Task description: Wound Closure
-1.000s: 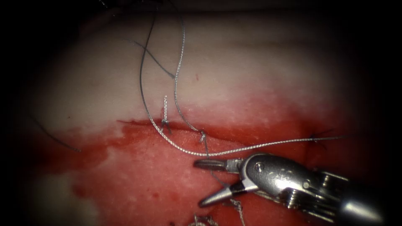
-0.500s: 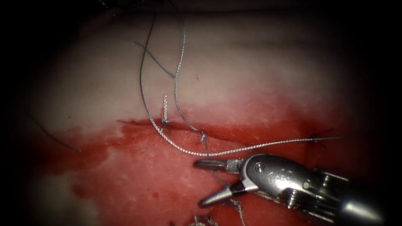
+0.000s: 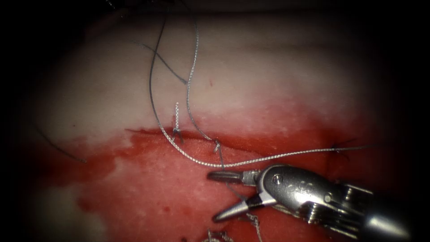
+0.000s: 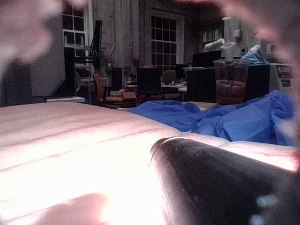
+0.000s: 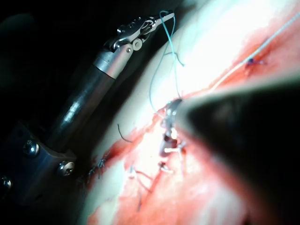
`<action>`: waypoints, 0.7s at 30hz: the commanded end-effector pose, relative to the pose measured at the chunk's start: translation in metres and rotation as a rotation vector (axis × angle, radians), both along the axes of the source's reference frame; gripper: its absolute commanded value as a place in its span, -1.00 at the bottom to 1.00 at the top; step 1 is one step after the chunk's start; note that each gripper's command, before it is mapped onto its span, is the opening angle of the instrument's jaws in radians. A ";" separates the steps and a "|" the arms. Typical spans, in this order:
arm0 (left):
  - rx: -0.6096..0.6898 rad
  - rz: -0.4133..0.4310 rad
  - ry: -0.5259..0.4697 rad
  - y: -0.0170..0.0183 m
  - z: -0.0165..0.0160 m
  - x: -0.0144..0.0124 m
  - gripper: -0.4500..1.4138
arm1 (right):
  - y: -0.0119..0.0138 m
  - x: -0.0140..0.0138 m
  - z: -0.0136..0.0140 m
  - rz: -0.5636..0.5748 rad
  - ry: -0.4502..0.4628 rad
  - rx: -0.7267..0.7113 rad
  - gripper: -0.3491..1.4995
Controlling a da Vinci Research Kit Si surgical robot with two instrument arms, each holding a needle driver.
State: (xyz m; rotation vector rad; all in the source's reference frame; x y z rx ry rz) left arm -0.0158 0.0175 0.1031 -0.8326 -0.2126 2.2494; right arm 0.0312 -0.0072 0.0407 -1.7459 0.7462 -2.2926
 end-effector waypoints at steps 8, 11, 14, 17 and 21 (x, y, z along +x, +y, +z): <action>-0.009 -0.004 -0.003 0.0016 -0.0011 0.0000 -1.00 | 0.0011 0.0008 -0.0008 0.005 0.006 -0.005 0.63; -0.009 -0.004 -0.003 0.0016 -0.0011 0.0000 -1.00 | 0.0011 0.0008 -0.0008 0.005 0.006 -0.005 0.63; -0.009 -0.004 -0.003 0.0016 -0.0011 0.0000 -1.00 | 0.0011 0.0008 -0.0008 0.005 0.006 -0.005 0.63; -0.009 -0.004 -0.003 0.0016 -0.0011 0.0000 -1.00 | 0.0011 0.0008 -0.0008 0.005 0.006 -0.005 0.63; -0.009 -0.004 -0.003 0.0016 -0.0011 0.0000 -1.00 | 0.0011 0.0008 -0.0008 0.005 0.006 -0.005 0.63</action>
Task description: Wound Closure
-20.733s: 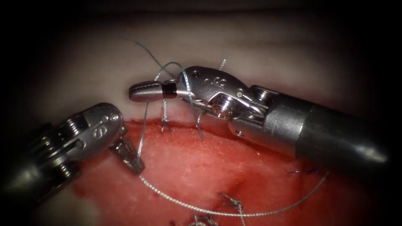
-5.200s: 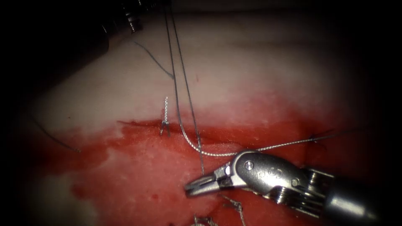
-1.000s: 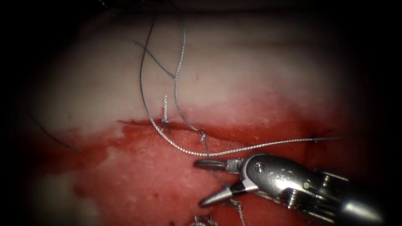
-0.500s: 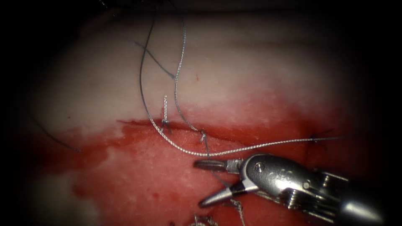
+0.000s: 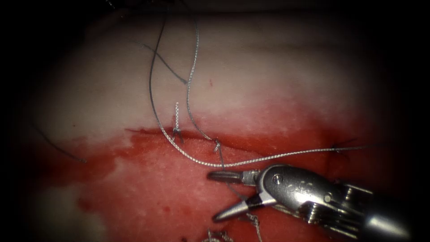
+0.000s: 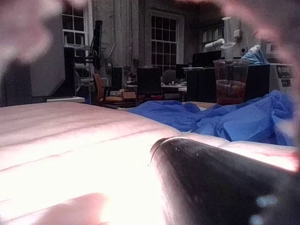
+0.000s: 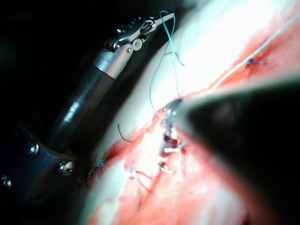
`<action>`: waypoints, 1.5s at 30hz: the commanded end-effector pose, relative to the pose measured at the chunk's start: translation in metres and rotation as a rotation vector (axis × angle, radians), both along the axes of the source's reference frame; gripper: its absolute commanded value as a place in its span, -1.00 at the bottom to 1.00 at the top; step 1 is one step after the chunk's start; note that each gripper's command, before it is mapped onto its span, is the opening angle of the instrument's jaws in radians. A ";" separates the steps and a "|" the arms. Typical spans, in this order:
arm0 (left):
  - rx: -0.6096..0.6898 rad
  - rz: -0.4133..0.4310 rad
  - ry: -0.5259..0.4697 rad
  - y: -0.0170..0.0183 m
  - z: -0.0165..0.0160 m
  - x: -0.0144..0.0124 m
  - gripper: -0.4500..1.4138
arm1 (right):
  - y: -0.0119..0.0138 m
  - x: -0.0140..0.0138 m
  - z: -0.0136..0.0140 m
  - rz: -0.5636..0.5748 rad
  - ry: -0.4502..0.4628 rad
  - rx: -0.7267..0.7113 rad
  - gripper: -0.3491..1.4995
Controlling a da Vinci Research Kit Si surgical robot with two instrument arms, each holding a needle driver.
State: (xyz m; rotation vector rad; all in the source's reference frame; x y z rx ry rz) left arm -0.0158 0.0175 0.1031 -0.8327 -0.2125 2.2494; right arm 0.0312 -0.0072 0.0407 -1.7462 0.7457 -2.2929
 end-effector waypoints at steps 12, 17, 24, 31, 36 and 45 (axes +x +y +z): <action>-0.009 -0.004 -0.003 0.0016 -0.0011 0.0000 -1.00 | 0.0011 0.0008 -0.0008 0.005 0.006 -0.005 0.63; -0.009 -0.004 -0.003 0.0016 -0.0011 0.0000 -1.00 | 0.0011 0.0008 -0.0008 0.005 0.006 -0.005 0.63; -0.009 -0.004 -0.003 0.0016 -0.0011 0.0000 -1.00 | 0.0011 0.0008 -0.0008 0.005 0.006 -0.005 0.63; -0.008 -0.005 -0.014 0.0013 -0.0013 -0.0002 -0.98 | 0.0005 0.0011 -0.0011 0.027 0.011 0.074 0.68; 0.092 0.098 -0.294 -0.0008 -0.0039 -0.0035 -0.83 | -0.0061 0.0040 -0.0021 0.025 -0.012 0.023 0.71; -0.259 -0.129 -1.046 0.0026 -0.0252 -0.0066 -0.50 | -0.0021 0.0068 -0.0118 0.414 0.630 -0.069 0.69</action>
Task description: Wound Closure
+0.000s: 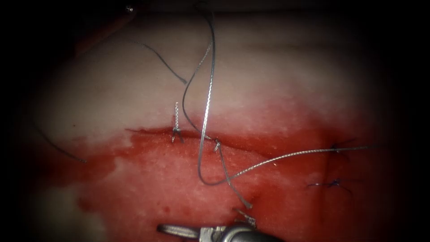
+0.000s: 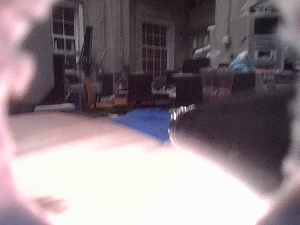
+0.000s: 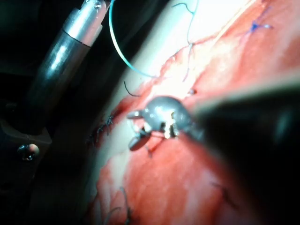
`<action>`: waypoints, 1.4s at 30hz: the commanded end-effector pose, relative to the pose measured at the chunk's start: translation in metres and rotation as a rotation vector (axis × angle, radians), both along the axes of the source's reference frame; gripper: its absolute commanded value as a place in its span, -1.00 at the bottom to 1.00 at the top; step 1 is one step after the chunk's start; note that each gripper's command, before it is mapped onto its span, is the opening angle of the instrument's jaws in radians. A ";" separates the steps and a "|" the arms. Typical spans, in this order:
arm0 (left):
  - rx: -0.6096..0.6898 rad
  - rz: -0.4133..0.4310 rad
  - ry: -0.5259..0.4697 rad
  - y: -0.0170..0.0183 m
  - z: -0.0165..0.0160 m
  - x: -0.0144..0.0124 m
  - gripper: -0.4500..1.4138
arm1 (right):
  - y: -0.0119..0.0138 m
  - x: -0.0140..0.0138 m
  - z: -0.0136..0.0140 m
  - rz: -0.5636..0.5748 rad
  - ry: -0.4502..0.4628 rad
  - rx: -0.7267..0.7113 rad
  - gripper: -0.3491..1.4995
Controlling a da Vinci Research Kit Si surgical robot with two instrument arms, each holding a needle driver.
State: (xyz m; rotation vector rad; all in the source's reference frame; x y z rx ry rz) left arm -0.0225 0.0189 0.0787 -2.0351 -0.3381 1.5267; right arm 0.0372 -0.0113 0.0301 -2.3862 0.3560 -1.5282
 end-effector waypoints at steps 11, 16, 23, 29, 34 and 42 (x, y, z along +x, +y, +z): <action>0.051 0.245 0.447 0.0008 0.0083 0.0021 -1.00 | 0.0007 -0.0006 0.0034 -0.030 -0.115 -0.102 0.34; 0.180 0.289 0.471 -0.0005 0.0121 0.0025 -1.00 | 0.0005 -0.0027 0.0031 -0.018 -0.128 -0.044 0.45; 0.226 0.349 0.423 -0.0012 0.0120 0.0018 -0.33 | 0.0006 -0.0037 0.0035 -0.002 -0.151 0.055 0.45; 0.184 0.496 0.412 -0.0037 0.0131 0.0008 -0.24 | 0.0003 -0.0039 0.0044 -0.033 -0.132 0.119 0.45; 0.113 0.598 0.382 -0.0056 0.0145 0.0001 0.08 | -0.0003 -0.0043 0.0050 -0.054 -0.122 0.159 0.43; -0.094 0.507 0.430 -0.0036 0.0120 0.0004 0.01 | -0.0008 -0.0043 0.0055 -0.070 -0.114 0.200 0.42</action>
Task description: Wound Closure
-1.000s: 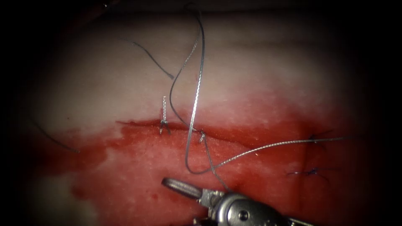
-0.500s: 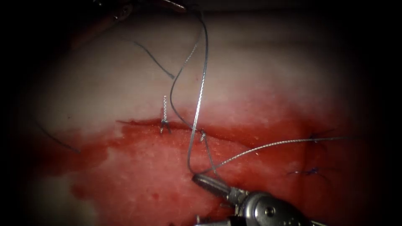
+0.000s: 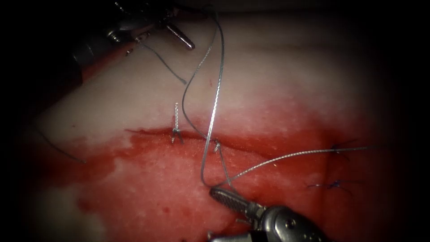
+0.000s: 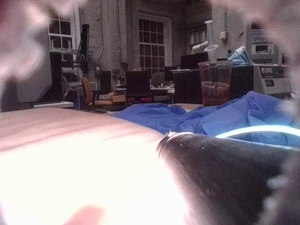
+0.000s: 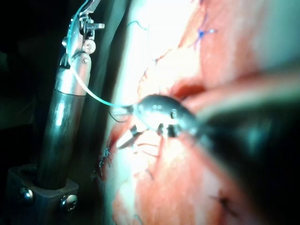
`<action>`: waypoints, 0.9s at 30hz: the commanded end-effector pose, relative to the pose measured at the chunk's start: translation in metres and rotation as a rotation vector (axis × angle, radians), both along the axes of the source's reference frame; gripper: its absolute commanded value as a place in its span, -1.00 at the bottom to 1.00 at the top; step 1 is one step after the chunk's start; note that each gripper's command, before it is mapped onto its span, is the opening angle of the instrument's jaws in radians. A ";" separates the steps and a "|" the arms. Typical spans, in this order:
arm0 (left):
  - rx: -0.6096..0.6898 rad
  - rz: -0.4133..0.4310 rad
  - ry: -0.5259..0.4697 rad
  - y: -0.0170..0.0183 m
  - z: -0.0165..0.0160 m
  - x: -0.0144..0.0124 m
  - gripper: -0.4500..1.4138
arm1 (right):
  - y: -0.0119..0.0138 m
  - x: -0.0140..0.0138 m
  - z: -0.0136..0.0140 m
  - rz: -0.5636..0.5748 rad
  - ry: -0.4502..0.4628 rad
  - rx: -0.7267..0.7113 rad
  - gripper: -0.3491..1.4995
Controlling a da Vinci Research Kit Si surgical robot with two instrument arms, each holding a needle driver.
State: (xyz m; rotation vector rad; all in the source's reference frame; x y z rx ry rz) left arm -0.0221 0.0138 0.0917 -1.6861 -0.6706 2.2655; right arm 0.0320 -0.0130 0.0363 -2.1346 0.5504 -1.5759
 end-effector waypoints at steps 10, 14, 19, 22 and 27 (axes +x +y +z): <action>0.426 -0.230 0.149 0.0018 -0.0026 0.0014 -0.30 | 0.0007 0.0007 -0.0007 -0.011 0.017 0.043 0.43; 1.035 -0.250 0.252 0.0015 -0.0026 0.0021 -0.33 | 0.0007 0.0006 -0.0006 -0.020 0.023 0.071 0.47; 1.340 -0.211 0.334 0.0015 -0.0025 0.0029 -0.33 | 0.0006 0.0006 -0.0005 -0.024 0.026 0.086 0.47; 1.541 -0.215 0.354 0.0018 -0.0021 0.0028 -0.48 | 0.0005 0.0007 -0.0004 -0.028 0.025 0.095 0.47; 1.714 -0.204 0.316 0.0016 -0.0016 0.0019 -0.42 | 0.0004 0.0007 -0.0003 -0.028 0.025 0.100 0.51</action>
